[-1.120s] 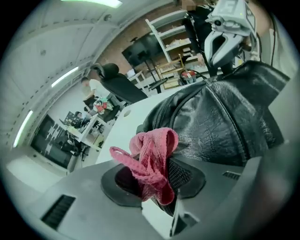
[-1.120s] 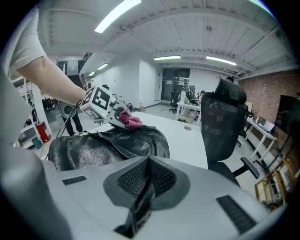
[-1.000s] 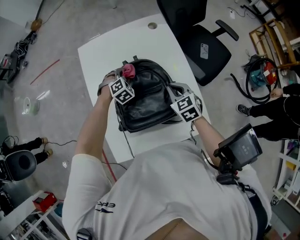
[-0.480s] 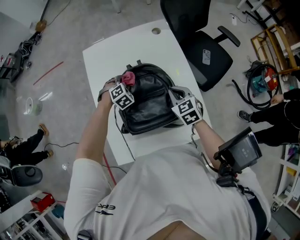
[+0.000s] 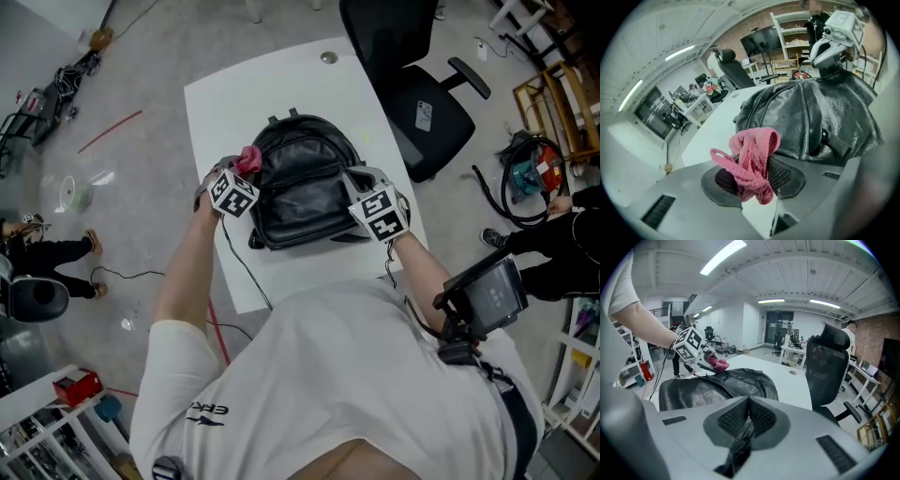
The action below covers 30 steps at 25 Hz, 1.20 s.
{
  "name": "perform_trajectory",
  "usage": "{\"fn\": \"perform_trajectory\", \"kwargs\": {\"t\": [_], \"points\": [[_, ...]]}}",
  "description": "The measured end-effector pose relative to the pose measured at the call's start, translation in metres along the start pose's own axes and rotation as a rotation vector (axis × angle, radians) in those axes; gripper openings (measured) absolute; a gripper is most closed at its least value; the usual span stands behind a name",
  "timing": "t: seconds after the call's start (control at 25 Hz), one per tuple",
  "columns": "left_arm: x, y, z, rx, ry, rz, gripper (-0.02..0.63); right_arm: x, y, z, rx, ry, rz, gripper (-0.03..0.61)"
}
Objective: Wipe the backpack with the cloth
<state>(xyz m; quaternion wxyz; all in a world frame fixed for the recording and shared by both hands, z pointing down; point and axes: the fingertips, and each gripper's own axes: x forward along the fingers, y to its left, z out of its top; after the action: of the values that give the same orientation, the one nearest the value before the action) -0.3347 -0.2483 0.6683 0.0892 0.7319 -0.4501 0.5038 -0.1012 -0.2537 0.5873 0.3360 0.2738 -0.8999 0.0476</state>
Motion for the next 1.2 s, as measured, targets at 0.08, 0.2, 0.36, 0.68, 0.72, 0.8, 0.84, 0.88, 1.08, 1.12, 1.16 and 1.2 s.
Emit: {"fn": "perform_trajectory", "kwargs": {"t": [0.08,0.2,0.36,0.68,0.72,0.8,0.84,0.88,1.08,1.12,1.16,1.2], "points": [[-0.006,-0.01,-0.018,-0.052,0.016,-0.024,0.137,-0.002,0.005,0.002,-0.003,-0.005,0.004,0.003],[-0.012,-0.03,-0.043,-0.097,0.033,-0.055,0.137,-0.005,0.01,0.003,-0.009,-0.011,0.008,0.003],[-0.024,-0.051,-0.063,-0.192,0.016,-0.078,0.137,-0.009,0.017,0.002,-0.017,-0.012,0.01,0.003],[-0.052,-0.079,-0.076,-0.317,-0.062,-0.113,0.137,-0.017,0.03,0.0,-0.016,-0.015,-0.001,0.003],[-0.054,-0.084,-0.077,-0.327,-0.073,-0.117,0.137,-0.018,0.031,0.001,-0.014,-0.019,-0.005,0.003],[-0.06,-0.095,-0.078,-0.344,-0.091,-0.134,0.137,-0.02,0.034,0.002,-0.013,-0.022,-0.015,0.003],[-0.063,-0.101,-0.078,-0.347,-0.1,-0.145,0.137,-0.021,0.035,0.001,-0.012,-0.021,-0.019,0.003],[-0.066,-0.108,-0.079,-0.345,-0.108,-0.157,0.137,-0.022,0.037,0.001,-0.01,-0.02,-0.023,0.003],[-0.085,-0.134,-0.083,-0.334,-0.153,-0.203,0.137,-0.03,0.05,0.003,-0.004,-0.028,-0.042,0.003],[-0.088,-0.137,-0.084,-0.336,-0.163,-0.211,0.137,-0.032,0.053,0.004,-0.001,-0.027,-0.045,0.003],[-0.092,-0.14,-0.084,-0.337,-0.174,-0.218,0.137,-0.034,0.057,0.003,0.001,-0.025,-0.047,0.003],[-0.094,-0.143,-0.083,-0.336,-0.185,-0.224,0.137,-0.035,0.06,0.004,0.003,-0.026,-0.051,0.003]]}}
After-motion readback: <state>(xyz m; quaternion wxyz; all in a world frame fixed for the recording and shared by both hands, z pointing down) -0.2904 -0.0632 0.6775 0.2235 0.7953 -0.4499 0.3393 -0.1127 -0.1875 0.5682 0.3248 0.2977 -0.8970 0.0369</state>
